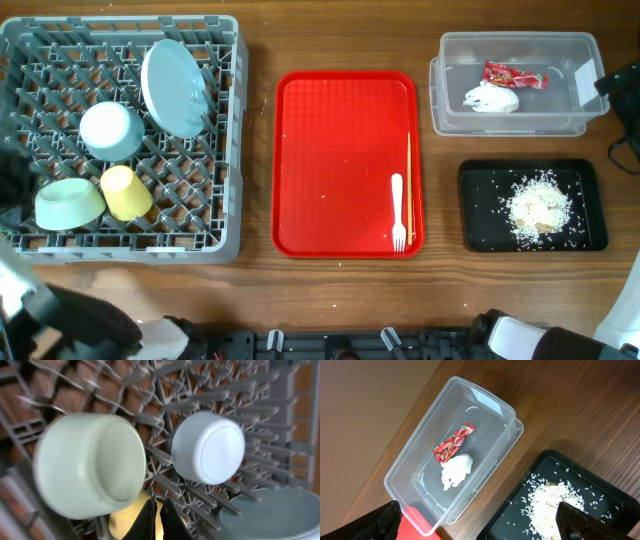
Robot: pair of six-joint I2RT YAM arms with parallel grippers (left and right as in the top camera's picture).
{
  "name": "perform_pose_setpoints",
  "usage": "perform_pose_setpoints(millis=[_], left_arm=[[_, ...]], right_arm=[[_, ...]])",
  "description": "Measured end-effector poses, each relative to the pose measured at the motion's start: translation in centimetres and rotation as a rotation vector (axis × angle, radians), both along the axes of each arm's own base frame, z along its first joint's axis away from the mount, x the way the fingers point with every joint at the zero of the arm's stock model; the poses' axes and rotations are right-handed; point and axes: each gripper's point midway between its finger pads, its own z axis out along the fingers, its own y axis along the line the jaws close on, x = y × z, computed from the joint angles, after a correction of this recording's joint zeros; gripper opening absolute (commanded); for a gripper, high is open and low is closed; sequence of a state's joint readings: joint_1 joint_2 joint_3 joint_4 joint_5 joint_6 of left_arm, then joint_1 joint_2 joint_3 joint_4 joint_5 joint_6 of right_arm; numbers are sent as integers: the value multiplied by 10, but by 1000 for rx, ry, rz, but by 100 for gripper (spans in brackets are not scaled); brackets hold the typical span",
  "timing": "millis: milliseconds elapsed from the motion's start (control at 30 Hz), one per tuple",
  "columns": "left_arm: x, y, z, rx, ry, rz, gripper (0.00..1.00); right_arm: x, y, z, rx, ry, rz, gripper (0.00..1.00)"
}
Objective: Sort waste into correct bins and load items into the dishwasher rack
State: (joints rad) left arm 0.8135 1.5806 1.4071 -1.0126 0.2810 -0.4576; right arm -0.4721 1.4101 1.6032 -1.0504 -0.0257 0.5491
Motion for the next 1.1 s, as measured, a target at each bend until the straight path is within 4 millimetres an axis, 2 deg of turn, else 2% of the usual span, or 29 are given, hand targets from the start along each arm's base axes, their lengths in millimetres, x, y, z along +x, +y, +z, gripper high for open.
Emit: perform_pose_setpoints(millis=[133, 200, 333, 467, 667, 833, 900, 967, 1067, 1100], left_arm=[[19, -5, -20, 76, 93, -50, 4], [19, -4, -27, 101, 137, -52, 4], [-6, 7, -38, 135, 269, -5, 4], [-21, 15, -43, 143, 316, 29, 4], [-35, 10, -50, 122, 371, 38, 4], [-51, -4, -60, 49, 427, 96, 4], [-51, -4, -55, 53, 407, 131, 4], [-51, -5, -38, 78, 360, 163, 4], [-52, -11, 1, 133, 236, 197, 4], [-53, -19, 24, 153, 154, 200, 8]], right_arm=[[0, 0, 0, 0, 0, 0, 100], [0, 0, 0, 0, 0, 0, 100], [0, 0, 0, 0, 0, 0, 99], [0, 0, 0, 0, 0, 0, 99], [0, 0, 0, 0, 0, 0, 100], [0, 0, 0, 0, 0, 0, 100], [0, 0, 0, 0, 0, 0, 100], [0, 0, 0, 0, 0, 0, 100], [0, 0, 0, 0, 0, 0, 100], [0, 0, 0, 0, 0, 0, 100]])
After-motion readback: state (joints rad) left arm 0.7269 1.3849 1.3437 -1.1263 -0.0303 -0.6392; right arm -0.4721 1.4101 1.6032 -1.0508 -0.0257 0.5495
